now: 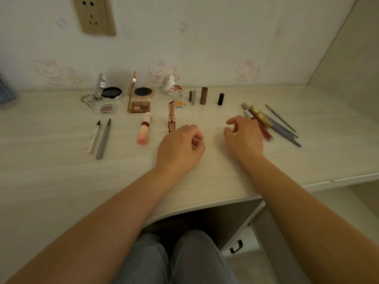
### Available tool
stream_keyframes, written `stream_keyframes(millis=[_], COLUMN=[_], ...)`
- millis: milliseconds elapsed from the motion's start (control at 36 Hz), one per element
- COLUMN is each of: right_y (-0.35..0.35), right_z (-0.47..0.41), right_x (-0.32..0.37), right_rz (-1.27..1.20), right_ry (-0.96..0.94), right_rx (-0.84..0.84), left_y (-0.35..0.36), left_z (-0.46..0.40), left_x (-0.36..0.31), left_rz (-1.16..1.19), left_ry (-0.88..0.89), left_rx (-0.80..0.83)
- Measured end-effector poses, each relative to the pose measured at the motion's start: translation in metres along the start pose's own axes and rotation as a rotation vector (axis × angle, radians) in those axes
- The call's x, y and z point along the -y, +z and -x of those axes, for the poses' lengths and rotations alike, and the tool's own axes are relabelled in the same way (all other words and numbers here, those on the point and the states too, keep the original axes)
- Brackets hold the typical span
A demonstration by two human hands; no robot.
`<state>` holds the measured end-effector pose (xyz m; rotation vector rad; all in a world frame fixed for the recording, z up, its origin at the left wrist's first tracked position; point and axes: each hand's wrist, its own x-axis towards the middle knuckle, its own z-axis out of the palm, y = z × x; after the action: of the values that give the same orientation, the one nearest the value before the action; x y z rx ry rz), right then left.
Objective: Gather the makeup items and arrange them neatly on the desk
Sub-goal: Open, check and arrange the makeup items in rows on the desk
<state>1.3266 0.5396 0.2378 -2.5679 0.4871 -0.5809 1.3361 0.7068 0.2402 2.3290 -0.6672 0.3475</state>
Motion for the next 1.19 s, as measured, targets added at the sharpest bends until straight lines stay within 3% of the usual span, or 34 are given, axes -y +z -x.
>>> stream_keyframes(millis=[83, 194, 333, 444, 750, 889, 1000, 1111, 1194], right_y=[-0.009, -0.014, -0.017, -0.018, -0.015, -0.015, -0.002, 0.004, 0.008], right_z=[-0.006, -0.010, -0.017, -0.022, -0.025, -0.016, -0.002, 0.014, 0.029], right_x=[-0.027, -0.039, -0.047, -0.052, -0.045, -0.027, -0.006, 0.014, 0.023], right_rz=[0.036, 0.041, 0.219, 0.343, 0.343, 0.361, 0.191, -0.333, -0.581], right_ry=[0.137, 0.194, 0.226, 0.313, 0.444, 0.408, 0.281, 0.169, 0.076], right_rx=[-0.060, -0.029, -0.111, -0.079, 0.047, 0.151, 0.128, 0.118, 0.127], left_y=[0.022, 0.042, 0.045, 0.045, 0.043, 0.043, 0.042, 0.040, 0.036], left_z=[-0.006, -0.021, -0.034, -0.036, -0.033, -0.032, -0.027, -0.022, -0.019], left_x=[-0.017, -0.026, -0.017, -0.012, -0.010, -0.011, -0.013, -0.014, -0.011], left_rz=[-0.011, 0.003, 0.181, 0.316, 0.371, 0.378, 0.386, 0.349, 0.513], left_ry=[0.126, 0.146, -0.038, -0.147, -0.178, -0.182, -0.185, -0.184, -0.236], left_rx=[0.098, 0.233, 0.144, 0.087, 0.067, 0.066, -0.018, -0.103, -0.097])
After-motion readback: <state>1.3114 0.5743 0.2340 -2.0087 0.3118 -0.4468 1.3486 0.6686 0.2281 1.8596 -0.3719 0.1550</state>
